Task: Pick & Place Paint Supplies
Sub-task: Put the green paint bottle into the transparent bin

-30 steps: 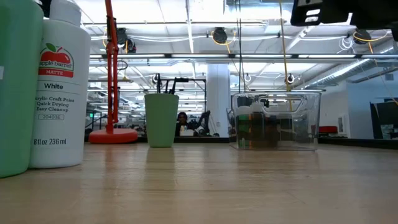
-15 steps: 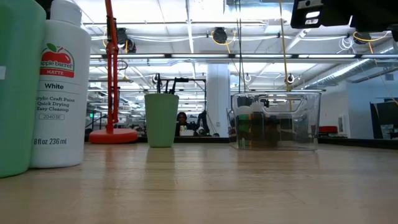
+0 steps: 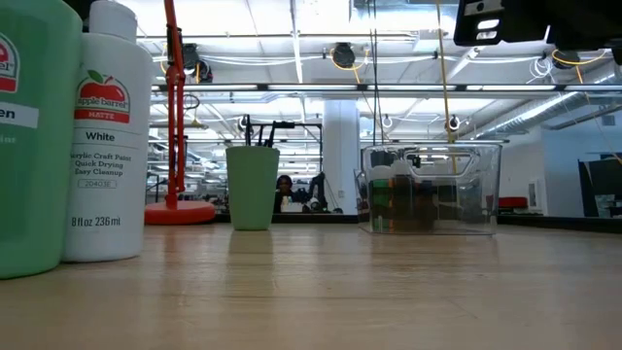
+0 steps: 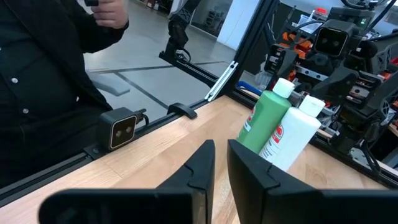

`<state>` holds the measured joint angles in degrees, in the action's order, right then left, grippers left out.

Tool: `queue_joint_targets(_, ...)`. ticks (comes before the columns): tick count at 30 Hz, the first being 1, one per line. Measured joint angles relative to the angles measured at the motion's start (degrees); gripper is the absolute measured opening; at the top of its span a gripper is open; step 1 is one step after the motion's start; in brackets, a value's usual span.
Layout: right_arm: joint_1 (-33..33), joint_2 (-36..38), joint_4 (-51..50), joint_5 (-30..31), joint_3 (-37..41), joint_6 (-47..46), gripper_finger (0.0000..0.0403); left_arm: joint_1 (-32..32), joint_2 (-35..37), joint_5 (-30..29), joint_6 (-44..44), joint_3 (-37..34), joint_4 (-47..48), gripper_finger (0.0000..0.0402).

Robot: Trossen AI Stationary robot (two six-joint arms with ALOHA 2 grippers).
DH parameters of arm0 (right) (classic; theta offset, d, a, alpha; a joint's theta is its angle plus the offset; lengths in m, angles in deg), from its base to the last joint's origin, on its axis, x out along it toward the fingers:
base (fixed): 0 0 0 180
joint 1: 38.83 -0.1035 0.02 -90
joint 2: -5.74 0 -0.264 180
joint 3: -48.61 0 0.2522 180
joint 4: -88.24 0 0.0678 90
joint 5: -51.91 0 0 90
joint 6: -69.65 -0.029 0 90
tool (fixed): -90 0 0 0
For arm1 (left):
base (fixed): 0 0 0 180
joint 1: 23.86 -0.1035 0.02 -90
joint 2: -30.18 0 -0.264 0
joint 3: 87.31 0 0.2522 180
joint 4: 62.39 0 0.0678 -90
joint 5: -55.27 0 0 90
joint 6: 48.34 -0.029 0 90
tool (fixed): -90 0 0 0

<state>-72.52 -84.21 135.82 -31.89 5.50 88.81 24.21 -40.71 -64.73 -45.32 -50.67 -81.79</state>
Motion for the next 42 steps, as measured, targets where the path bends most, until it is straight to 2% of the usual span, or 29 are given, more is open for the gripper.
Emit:
queue_joint_targets(5,0.0,0.0,-0.2,0.0,0.0,0.0,0.0034,0.0,0.1,0.4,-0.1,0.0,-0.1,0.0269)
queue_joint_targets(10,0.0,0.0,-0.3,0.0,0.0,0.0,0.0034,0.0,0.1,4.9,-2.7,0.0,-2.0,0.0269)
queue_joint_targets(18,0.0,0.0,-0.4,0.0,0.0,0.1,0.0034,0.0,0.1,4.9,-1.9,-0.1,-1.7,0.0269)
queue_joint_targets(25,0.0,0.0,-0.4,0.0,0.0,0.2,0.0034,0.0,1.3,6.7,-5.4,-0.2,-2.0,0.0269)
queue_joint_targets(36,0.8,0.0,-0.4,0.0,0.0,-0.4,0.0034,-0.8,2.1,8.1,0.3,-0.2,3.5,0.0269)
queue_joint_targets(42,1.7,0.0,-1.0,0.0,0.0,-1.5,0.0034,-1.6,2.1,9.4,1.2,-0.1,3.5,0.0269)
